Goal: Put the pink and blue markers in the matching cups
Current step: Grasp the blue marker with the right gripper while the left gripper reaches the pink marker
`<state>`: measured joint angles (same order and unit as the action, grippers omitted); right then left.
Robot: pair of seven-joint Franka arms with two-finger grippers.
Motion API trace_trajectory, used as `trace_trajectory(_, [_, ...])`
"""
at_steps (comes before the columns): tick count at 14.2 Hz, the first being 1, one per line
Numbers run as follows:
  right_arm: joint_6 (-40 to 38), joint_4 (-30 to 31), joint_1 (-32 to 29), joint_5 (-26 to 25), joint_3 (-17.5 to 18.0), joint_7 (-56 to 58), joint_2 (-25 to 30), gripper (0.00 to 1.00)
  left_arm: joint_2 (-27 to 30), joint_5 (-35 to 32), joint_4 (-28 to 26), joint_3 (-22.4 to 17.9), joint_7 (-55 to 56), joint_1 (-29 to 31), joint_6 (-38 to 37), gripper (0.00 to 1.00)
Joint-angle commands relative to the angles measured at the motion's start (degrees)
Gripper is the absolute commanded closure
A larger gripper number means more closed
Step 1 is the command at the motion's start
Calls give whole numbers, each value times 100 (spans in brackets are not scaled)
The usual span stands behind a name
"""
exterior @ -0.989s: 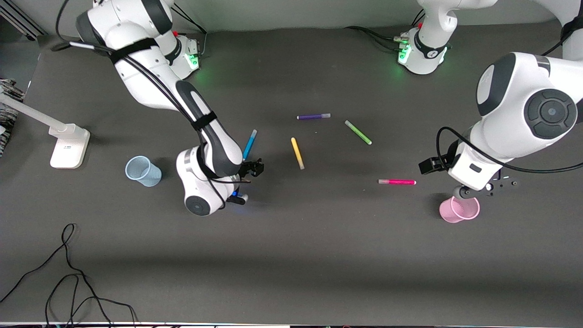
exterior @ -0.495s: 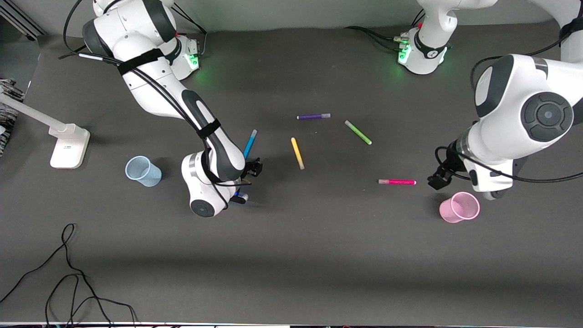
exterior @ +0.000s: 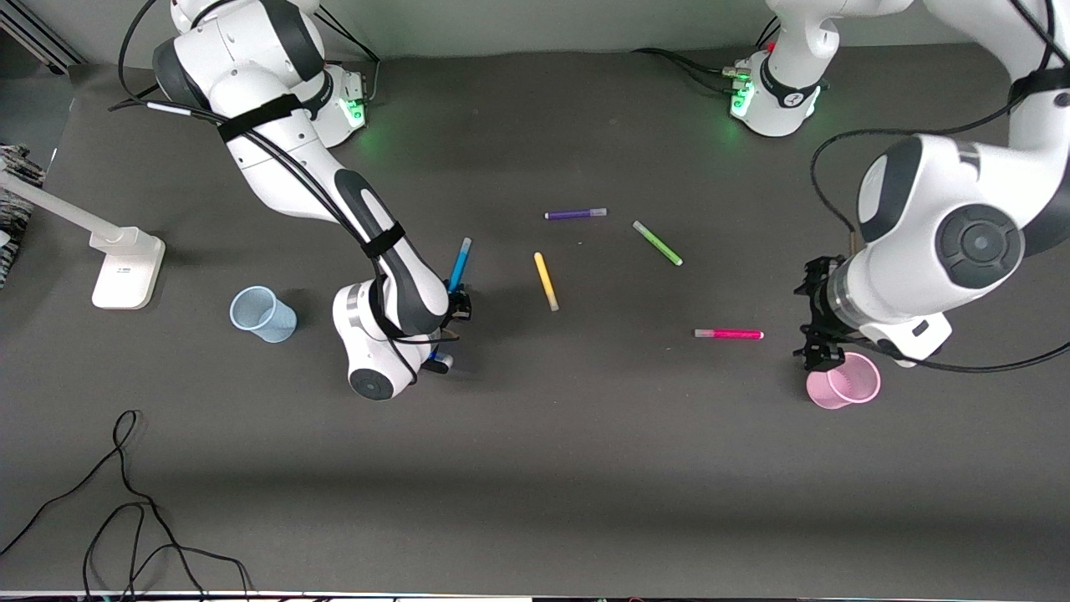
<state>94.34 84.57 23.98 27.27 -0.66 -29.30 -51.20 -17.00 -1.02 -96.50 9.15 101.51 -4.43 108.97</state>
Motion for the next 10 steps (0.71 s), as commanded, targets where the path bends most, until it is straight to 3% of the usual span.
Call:
trace_trajectory(1, [-73, -134, 46, -29, -40, -129, -119, 93, 75, -125, -692, -19, 667, 4, 816, 0])
trace_trajectory(2, [-73, -143, 37, -29, -40, -120, -119, 100, 57, -143, -912, -27, 677, -5, 1115, 0])
trace_trajectory(6, [-126, -161, -24, -64, -92, -147, 48, 100, -92, -152, -1782, -36, 685, 4, 2214, 0])
trace_trajectory(10, [-425, -187, -16, -169, -644, -129, 1082, 100, -320, -494, -2521, -72, 825, -5, 3243, 0])
